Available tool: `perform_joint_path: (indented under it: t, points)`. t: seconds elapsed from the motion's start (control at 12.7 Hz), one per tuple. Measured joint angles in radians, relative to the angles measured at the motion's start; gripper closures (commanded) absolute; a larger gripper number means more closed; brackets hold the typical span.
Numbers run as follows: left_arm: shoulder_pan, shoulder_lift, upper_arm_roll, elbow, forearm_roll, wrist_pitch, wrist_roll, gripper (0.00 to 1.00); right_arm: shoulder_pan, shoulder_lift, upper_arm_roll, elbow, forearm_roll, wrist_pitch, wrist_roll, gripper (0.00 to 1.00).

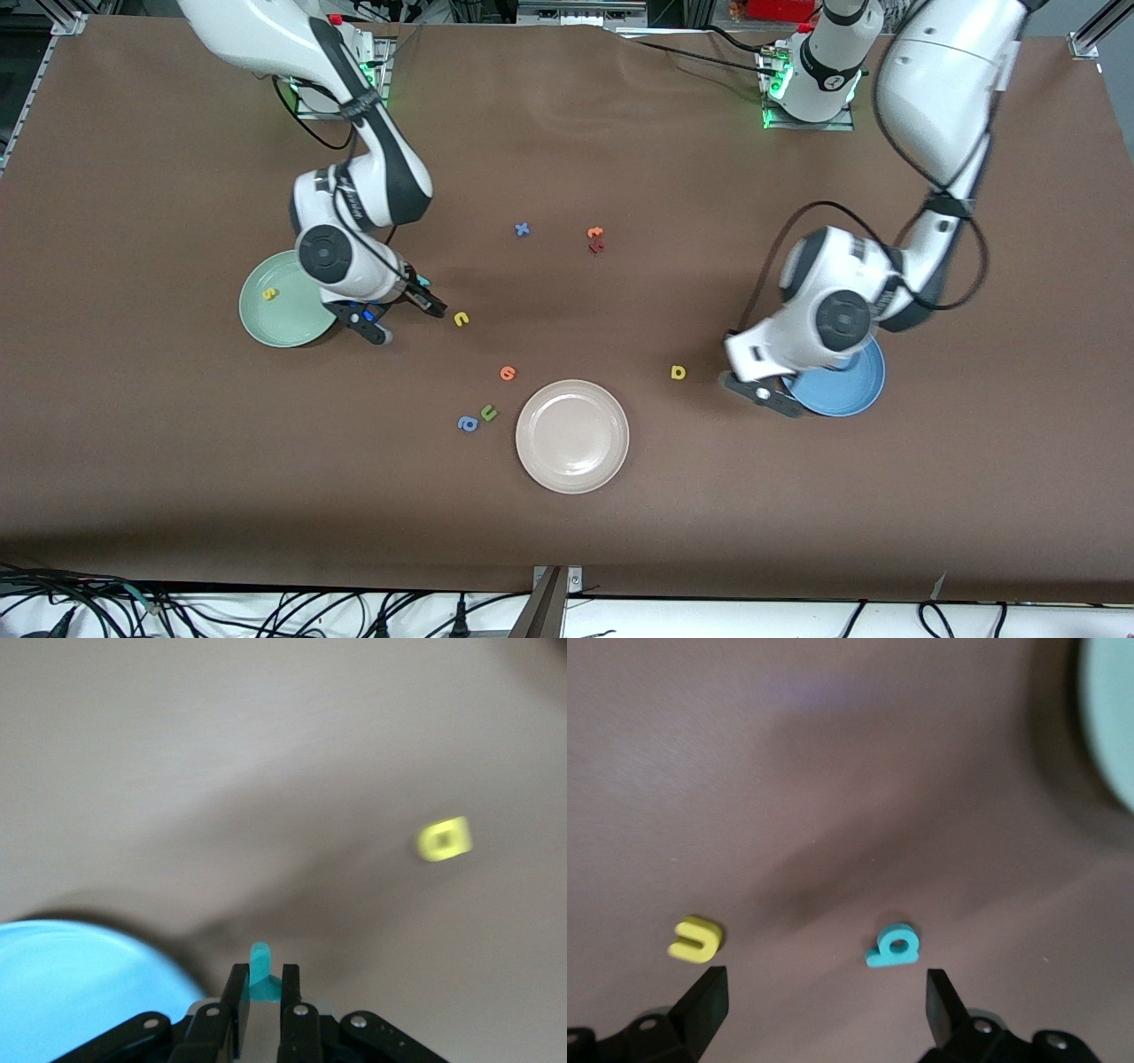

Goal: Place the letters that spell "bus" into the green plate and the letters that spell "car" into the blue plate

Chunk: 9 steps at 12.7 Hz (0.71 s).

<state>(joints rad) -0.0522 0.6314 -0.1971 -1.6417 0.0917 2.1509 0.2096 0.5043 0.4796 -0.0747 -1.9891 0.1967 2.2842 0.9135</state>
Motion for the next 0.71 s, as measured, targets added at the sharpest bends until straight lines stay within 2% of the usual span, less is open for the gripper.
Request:
perform_joint_path:
  t: [0.08,0.16,0.31,0.71]
  points:
    - [0.051,0.000,0.002,-0.004,0.006,-0.001,0.092,0.75,0.000,0.008,-0.001,-0.038,0.000,0.047,0.000,0.02]
    - [0.100,0.001,0.001,-0.008,0.006,-0.001,0.172,0.01,0.000,0.006,-0.005,-0.078,0.000,0.085,0.000,0.02]
    - [0.154,0.002,-0.006,-0.010,0.006,-0.001,0.257,0.00,-0.003,-0.012,-0.010,-0.140,0.000,0.122,0.000,0.04]
    - [0.125,0.001,-0.095,-0.008,0.006,-0.001,0.237,0.00,-0.003,-0.070,-0.012,-0.200,0.000,0.160,0.000,0.04]
